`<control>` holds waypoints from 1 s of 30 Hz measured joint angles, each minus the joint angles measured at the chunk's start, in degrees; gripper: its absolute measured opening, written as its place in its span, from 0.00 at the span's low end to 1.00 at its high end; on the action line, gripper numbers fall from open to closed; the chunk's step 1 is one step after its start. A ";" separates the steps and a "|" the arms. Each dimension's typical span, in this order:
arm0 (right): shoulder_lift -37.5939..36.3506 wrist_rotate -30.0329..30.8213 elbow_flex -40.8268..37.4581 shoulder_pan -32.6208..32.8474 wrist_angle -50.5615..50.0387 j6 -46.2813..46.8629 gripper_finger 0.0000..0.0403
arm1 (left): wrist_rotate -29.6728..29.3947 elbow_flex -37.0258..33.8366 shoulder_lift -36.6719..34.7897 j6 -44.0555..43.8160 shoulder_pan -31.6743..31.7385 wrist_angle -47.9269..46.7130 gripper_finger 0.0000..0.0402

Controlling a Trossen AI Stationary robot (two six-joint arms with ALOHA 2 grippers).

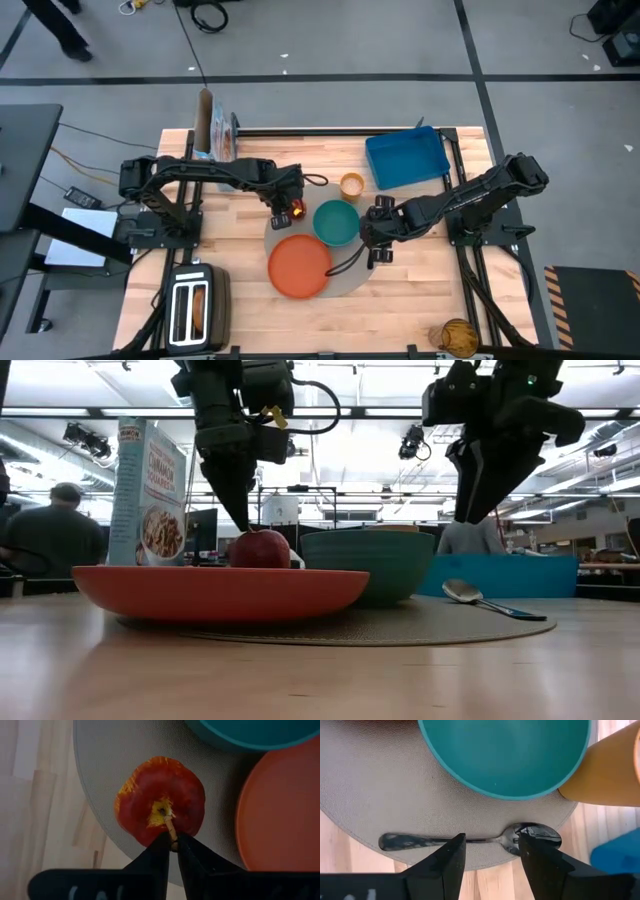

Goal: Arrange a breakfast setting
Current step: Adjust the apple on the round table mat

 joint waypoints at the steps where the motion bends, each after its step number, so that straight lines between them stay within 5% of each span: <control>1: 0.00 0.00 0.00 0.01 -0.03 0.00 0.48 | 0.00 0.00 0.00 -0.03 0.00 -0.03 0.11; 8: 0.00 0.48 0.00 -0.05 2.52 -0.24 0.54 | 1.18 0.00 0.00 -1.16 -0.02 0.07 0.14; 19: 0.02 1.09 -7.81 -3.07 7.71 -1.96 0.64 | 1.14 0.00 0.00 0.40 0.00 1.36 0.37; 30: 0.02 -0.06 -8.70 -6.33 13.65 -4.52 0.63 | 1.13 -0.05 -1.24 1.53 0.00 -0.54 0.38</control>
